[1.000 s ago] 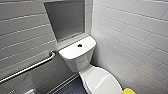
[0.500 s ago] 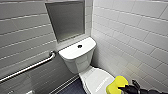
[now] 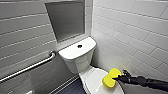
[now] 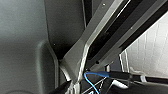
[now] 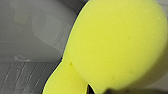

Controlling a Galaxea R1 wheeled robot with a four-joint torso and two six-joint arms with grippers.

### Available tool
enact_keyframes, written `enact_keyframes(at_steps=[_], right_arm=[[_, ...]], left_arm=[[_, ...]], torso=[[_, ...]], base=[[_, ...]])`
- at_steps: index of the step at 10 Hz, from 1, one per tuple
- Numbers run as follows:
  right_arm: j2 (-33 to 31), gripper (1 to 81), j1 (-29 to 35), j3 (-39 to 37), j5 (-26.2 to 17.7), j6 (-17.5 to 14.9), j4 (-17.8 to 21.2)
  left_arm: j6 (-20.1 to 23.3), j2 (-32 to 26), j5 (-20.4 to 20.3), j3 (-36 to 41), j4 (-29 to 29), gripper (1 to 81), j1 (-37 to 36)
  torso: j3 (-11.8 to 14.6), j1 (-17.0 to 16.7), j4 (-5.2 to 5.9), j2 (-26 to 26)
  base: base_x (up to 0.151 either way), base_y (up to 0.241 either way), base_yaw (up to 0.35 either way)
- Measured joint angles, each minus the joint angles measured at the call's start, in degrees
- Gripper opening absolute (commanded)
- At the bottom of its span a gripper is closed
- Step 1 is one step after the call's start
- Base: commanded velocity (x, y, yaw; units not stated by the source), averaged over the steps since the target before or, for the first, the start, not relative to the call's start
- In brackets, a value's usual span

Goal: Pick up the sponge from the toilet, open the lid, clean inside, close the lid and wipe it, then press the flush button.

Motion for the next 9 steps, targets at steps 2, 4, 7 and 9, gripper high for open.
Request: enact_keyframes(at_steps=[2, 4, 7, 9], right_arm=[[4.1, 1.0, 1.8, -5.3, -3.3, 0.3, 0.3], [7.3, 1.0, 4.1, -8.7, -5.5, 0.4, 0.4], [11.5, 1.0, 6.8, -13.0, -6.4, 1.5, 0.5], [14.8, 1.0, 7.9, -17.0, -6.9, 3.0, 0.6]], left_arm=[[0.0, 0.1, 0.0, -0.1, 0.0, 81.1, 0.1], [0.0, 0.1, -0.2, -0.1, 0.0, 81.1, 0.0], [0.0, 0.1, -0.2, -0.4, 0.0, 81.1, -0.1], [0.0, 0.1, -0.4, -0.5, 0.0, 81.1, -0.3]], torso=[[-0.1, 0.0, 0.0, 0.0], [-2.0, 0.0, 0.0, 0.0], [-6.4, 0.0, 0.0, 0.0], [-7.0, 0.1, 0.0, 0.0]], base=[[0.0, 0.0, 0.0], [0.0, 0.0, 0.0], [0.0, 0.0, 0.0], [0.0, 0.0, 0.0]])
